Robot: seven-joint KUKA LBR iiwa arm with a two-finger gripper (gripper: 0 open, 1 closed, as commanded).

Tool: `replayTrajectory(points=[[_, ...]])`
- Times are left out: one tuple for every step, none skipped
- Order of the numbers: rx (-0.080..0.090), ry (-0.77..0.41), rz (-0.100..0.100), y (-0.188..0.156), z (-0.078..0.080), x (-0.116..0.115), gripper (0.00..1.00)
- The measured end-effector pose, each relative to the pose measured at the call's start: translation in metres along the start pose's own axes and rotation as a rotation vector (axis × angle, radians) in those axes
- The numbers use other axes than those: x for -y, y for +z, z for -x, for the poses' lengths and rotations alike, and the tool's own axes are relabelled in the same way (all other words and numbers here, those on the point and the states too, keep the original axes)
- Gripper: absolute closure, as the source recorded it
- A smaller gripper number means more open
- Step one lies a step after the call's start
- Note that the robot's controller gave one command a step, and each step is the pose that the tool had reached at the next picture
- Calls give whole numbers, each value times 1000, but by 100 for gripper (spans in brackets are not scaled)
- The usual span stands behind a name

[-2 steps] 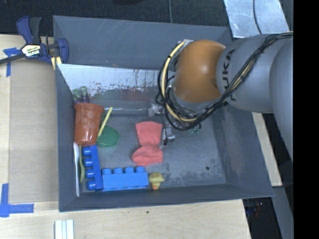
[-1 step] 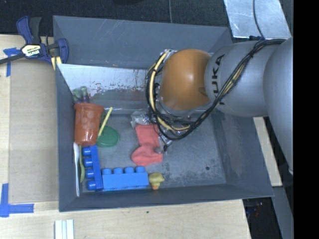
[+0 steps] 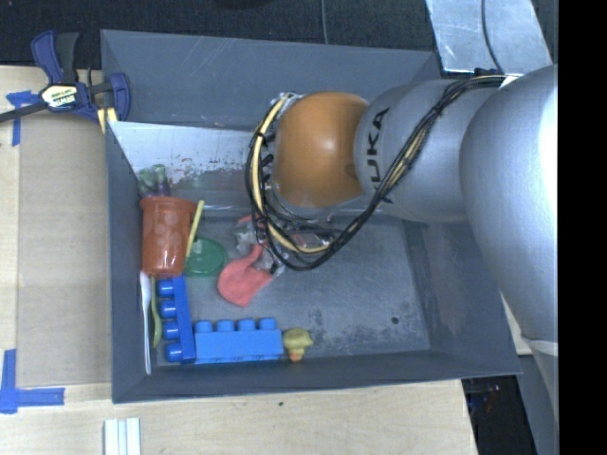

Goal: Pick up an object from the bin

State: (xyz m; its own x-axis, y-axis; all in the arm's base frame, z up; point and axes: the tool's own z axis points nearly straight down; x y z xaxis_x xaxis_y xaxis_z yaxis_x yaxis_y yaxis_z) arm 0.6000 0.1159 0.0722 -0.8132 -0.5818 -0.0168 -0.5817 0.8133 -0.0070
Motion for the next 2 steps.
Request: replayTrajectory(points=[[0, 1, 0, 0, 0, 0, 100], [3, 1, -1, -15, 0, 0, 100]])
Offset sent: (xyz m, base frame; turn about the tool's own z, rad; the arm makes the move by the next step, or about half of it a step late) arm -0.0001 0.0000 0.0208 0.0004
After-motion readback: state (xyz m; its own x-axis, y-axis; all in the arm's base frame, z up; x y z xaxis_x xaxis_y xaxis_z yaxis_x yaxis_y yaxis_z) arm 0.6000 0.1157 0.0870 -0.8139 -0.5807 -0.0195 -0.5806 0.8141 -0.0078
